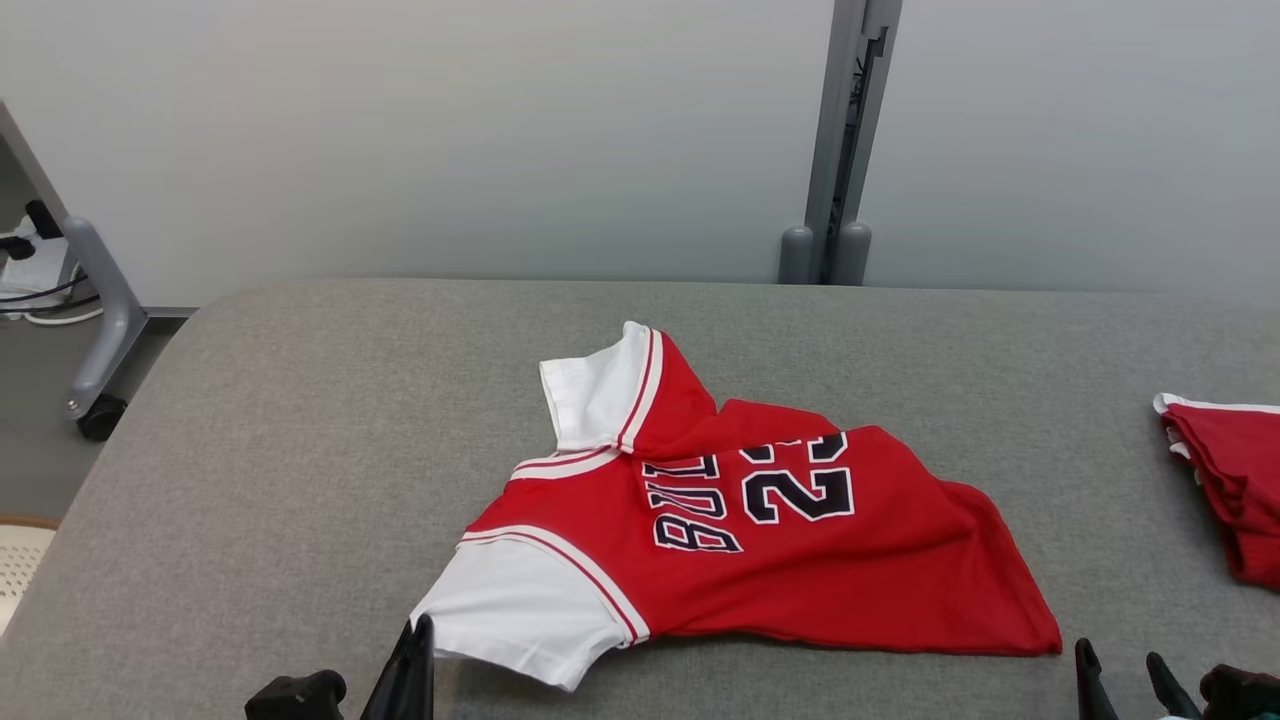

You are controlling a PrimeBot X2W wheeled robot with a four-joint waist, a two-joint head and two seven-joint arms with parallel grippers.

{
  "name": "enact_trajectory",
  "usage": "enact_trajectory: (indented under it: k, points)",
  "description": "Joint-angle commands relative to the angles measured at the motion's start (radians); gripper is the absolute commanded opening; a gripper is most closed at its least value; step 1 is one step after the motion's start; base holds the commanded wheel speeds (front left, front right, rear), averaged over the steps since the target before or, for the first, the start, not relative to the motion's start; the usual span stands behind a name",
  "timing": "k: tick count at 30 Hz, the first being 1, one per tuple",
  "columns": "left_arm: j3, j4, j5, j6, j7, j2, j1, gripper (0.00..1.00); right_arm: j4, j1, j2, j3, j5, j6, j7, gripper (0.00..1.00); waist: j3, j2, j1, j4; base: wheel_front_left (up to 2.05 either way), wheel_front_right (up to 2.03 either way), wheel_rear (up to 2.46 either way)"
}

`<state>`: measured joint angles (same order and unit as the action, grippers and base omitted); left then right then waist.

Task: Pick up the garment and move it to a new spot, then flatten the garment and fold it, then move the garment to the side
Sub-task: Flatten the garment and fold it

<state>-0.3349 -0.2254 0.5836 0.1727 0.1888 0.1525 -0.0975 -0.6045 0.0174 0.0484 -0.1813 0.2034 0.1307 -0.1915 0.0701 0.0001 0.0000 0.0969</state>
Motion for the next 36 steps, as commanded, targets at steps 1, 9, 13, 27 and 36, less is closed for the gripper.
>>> enact_trajectory:
  k: [1,9,13,27,36]
  points:
    - [0.000,0.015,-0.010,0.008,-0.003,0.011,-0.007,0.00,-0.029,0.026,0.005,0.003,0.008,0.000,0.005,1.00,-0.003,-0.0001,0.0000,0.006,0.00,0.00,0.00]
    - [-0.021,0.055,-0.023,0.022,-0.023,0.017,-0.011,0.00,-0.233,0.148,0.005,0.021,-0.004,0.000,-0.001,1.00,-0.024,-0.0001,0.0000,0.033,0.00,0.00,0.00]
    - [-0.026,0.060,-0.025,0.024,-0.025,0.016,-0.010,0.00,-0.304,0.187,0.005,0.033,0.006,0.000,0.000,1.00,-0.030,-0.0001,0.0000,0.043,0.00,0.00,0.00]
    - [-0.028,0.071,-0.007,0.018,-0.012,0.010,0.016,0.00,-0.438,0.315,0.005,0.118,0.137,0.000,-0.055,0.00,-0.035,-0.0001,0.0000,0.032,0.00,0.00,0.00]
    - [0.021,0.135,0.142,-0.053,-0.011,-0.052,0.082,0.00,-0.089,0.265,0.018,0.281,0.590,0.000,0.011,0.00,-0.011,-0.0001,0.0000,-0.026,0.00,0.00,0.00]
